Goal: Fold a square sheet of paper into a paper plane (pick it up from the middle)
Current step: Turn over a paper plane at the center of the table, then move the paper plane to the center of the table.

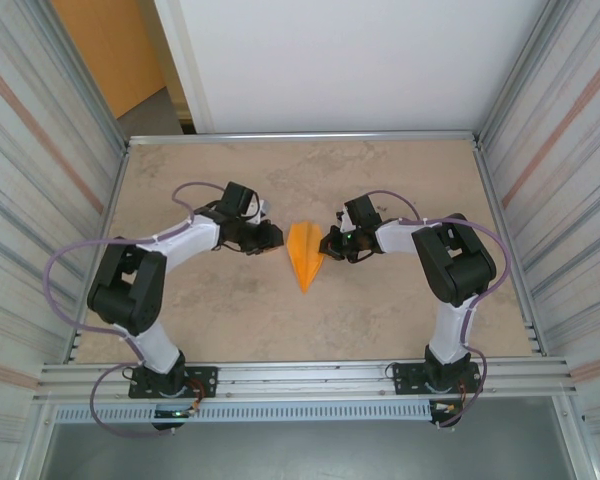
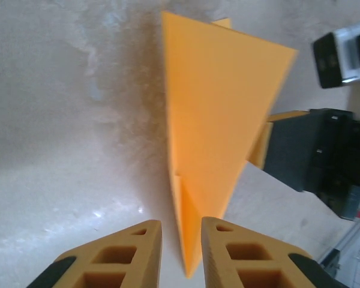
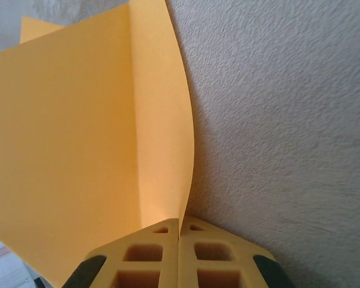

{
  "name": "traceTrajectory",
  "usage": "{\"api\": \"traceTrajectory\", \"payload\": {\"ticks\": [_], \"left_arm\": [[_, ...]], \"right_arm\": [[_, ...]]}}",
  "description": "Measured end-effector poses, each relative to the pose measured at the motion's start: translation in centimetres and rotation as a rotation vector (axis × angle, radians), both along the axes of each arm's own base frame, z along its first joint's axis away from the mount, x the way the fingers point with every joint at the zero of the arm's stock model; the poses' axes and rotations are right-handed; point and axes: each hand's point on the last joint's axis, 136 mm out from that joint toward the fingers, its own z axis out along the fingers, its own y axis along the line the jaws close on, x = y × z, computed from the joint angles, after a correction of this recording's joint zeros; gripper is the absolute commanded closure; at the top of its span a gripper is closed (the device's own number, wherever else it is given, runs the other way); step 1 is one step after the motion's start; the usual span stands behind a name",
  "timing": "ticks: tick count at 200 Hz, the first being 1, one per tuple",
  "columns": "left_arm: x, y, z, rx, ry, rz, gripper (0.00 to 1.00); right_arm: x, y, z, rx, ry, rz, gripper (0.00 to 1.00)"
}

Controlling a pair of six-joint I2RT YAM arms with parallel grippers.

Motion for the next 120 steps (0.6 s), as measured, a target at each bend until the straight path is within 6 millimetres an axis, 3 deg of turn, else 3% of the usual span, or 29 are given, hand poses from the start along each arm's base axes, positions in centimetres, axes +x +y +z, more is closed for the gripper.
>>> {"api": "traceTrajectory", "payload": {"ticks": [53,120], "left_arm": [[-2.6,-3.4,-0.2,-0.022,0.024,-0.081,0.72],[-1.9,-4.2,-3.1,0.021,0.080,-0.088,0.69]], "right_arm": [[0.0,0.0,0.0,0.000,0.000,0.001,0.94],[-0.1,0.1,0.0,0.000,0.000,0.002,0.95]]}}
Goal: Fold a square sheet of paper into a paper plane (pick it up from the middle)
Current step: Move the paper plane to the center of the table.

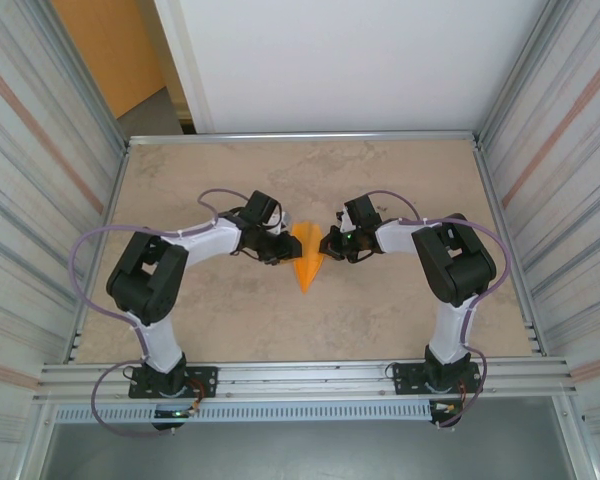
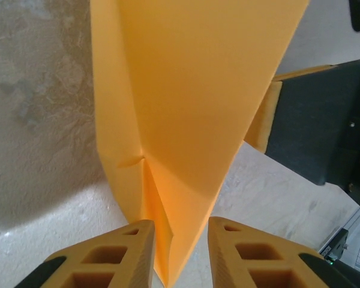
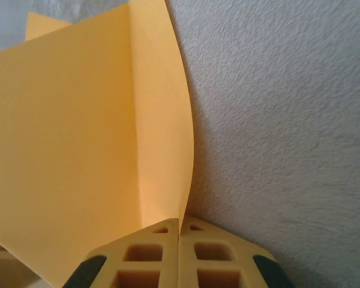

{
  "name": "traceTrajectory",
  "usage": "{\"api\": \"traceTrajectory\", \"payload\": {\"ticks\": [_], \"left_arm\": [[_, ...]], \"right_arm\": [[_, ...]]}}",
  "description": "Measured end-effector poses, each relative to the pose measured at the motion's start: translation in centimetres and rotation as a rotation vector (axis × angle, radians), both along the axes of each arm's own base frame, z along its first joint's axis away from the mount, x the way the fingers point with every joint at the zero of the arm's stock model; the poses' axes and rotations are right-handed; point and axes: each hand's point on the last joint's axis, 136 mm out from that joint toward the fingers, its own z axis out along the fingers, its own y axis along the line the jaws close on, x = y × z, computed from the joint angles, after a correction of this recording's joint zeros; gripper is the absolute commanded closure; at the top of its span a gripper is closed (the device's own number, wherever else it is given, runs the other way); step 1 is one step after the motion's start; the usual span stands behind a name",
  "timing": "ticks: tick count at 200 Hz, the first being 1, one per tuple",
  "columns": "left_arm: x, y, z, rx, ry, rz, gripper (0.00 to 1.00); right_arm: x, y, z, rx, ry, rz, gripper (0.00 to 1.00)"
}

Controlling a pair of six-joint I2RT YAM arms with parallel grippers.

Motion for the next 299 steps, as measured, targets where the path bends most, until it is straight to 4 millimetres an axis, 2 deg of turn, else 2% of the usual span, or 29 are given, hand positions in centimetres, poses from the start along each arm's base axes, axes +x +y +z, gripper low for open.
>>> {"api": "traceTrajectory", "payload": {"ticks": [31,91,162,238,281,299], "left_arm": [[0.0,-0.6,-0.1,0.002,0.000,-0.016,0.68],[-1.1,-1.3,-0.4,0.020,0.008,-0.043,0.60],[-1.9,-1.7,-1.2,0.042,0.023,-0.066,0.53],[-1.5,-2.2,-1.3,0.042,0.019,-0.076,0.43],[-1.3,-2.2,-1.1,0.046,0.013,-0.074,0.45],[-1.3,-2.2,-1.3,0.053,0.020,-0.073,0.49]], "right_arm": [[0.0,0.0,0.0,0.000,0.000,0.000,0.95],[-0.1,0.1,0.1,0.009,0.007,0.004,0.95],[-0.2,0.9,2.9,0.075,-0.013,0.013,0.95],[-0.4,1.2,3.2,0.087,-0.007,0.013,0.95],[-0.4,1.2,3.2,0.088,-0.001,0.007,0.95],[-0.4,1.2,3.2,0.088,-0.001,0.007,0.95]]}}
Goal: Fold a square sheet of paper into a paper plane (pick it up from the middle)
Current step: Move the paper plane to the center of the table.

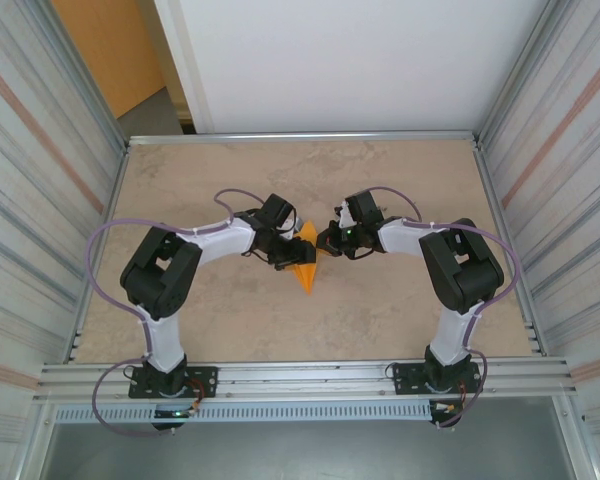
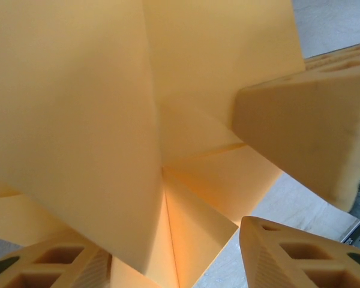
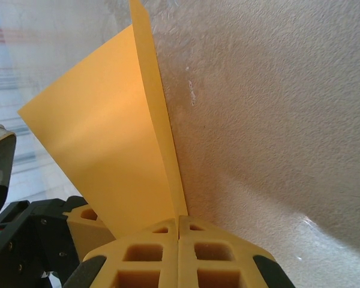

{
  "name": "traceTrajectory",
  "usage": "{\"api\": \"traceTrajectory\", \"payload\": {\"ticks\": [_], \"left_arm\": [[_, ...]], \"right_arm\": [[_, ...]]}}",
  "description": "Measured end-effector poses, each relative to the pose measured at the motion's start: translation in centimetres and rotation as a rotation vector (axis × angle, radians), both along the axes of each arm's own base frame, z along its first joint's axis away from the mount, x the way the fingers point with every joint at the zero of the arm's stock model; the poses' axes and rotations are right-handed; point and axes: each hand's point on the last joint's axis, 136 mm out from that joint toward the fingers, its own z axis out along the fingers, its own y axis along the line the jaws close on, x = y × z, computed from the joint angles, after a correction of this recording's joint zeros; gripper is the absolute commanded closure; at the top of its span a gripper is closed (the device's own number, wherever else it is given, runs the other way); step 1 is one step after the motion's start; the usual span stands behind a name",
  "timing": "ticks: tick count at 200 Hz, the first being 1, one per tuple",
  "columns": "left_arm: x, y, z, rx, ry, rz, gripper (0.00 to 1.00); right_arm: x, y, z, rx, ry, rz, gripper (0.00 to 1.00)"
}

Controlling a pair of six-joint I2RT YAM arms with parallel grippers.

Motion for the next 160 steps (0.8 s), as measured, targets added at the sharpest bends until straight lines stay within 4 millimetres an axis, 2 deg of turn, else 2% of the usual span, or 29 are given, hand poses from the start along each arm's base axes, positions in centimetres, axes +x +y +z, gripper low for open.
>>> {"api": "traceTrajectory", "payload": {"ticks": [25,84,160], "left_arm": [[-0.1,0.2,-0.4,0.019,0.008,0.003,0.57],[0.0,0.8,-0.7,0.055,0.009,0.016,0.67],[0.1,0.7,-1.1,0.058,0.021,0.020,0.72]], "right_arm": [[0.0,0.0,0.0,0.000,0.000,0.000,0.95],[0.0,0.0,0.0,-0.001,0.001,0.000,0.95],[0.0,0.0,0.0,-0.001,0.000,0.001,0.95]]}}
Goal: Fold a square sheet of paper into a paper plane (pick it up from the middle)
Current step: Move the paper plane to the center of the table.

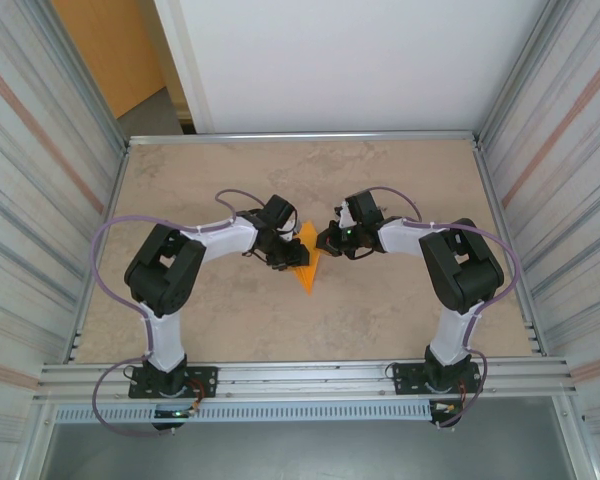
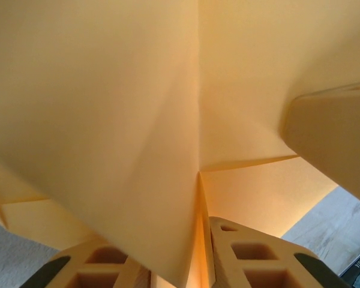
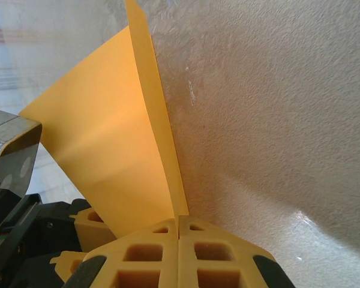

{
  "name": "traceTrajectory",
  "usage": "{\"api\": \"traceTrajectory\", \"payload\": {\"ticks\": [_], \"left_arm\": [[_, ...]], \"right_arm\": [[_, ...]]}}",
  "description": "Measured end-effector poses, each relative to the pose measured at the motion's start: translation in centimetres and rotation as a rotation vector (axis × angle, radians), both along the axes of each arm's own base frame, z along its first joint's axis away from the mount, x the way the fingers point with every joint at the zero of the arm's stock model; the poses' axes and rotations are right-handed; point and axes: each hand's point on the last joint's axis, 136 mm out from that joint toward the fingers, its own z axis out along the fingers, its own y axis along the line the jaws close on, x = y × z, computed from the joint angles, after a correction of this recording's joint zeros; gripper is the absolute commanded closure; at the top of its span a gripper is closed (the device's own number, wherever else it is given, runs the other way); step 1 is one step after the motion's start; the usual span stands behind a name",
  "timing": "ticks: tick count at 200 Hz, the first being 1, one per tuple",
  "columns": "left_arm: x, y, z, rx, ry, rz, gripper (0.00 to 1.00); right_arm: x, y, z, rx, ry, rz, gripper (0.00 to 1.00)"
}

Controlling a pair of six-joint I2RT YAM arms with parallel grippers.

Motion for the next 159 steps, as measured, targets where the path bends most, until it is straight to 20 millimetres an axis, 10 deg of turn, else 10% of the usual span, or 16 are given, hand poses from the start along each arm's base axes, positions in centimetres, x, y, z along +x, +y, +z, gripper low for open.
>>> {"api": "traceTrajectory", "payload": {"ticks": [102,159], "left_arm": [[-0.6,-0.8,-0.6,-0.003,0.029,-0.011,0.87],[-0.1,-0.2,0.0,0.036,0.009,-0.011,0.92]], "right_arm": [[0.0,0.0,0.0,-0.001,0.002,-0.003,0.87],[0.3,-1.5,1.6,-0.064,-0.045,-0.045,0.52]]}}
